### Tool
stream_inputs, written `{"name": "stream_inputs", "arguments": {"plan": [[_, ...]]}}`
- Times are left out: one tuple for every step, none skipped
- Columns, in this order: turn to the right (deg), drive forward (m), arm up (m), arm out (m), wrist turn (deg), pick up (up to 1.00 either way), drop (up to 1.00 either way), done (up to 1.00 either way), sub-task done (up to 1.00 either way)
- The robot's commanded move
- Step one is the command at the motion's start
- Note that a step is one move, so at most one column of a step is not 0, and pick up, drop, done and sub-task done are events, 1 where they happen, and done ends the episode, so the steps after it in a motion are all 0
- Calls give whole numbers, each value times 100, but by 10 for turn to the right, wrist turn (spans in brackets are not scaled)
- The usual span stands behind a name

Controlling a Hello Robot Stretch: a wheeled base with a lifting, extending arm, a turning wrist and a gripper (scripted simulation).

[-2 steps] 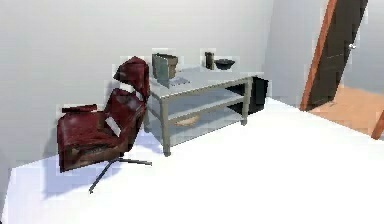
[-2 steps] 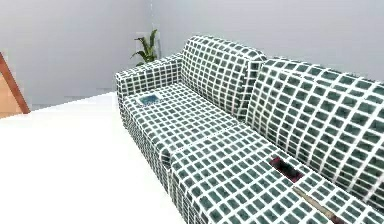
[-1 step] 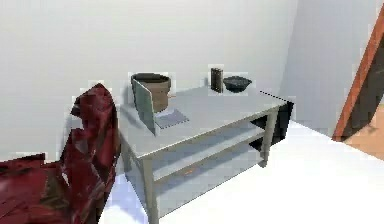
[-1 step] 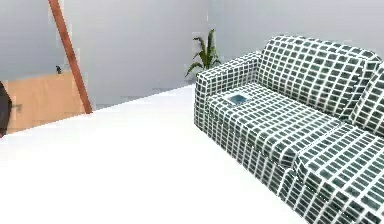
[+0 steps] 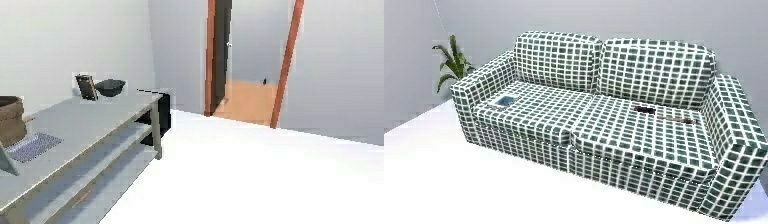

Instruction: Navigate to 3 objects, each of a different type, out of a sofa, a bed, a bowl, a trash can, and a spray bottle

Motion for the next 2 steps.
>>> {"name": "stream_inputs", "arguments": {"plan": [[0,100,0,0,0,0,0,0,0],[0,40,0,0,0,0,0,0,0]]}}
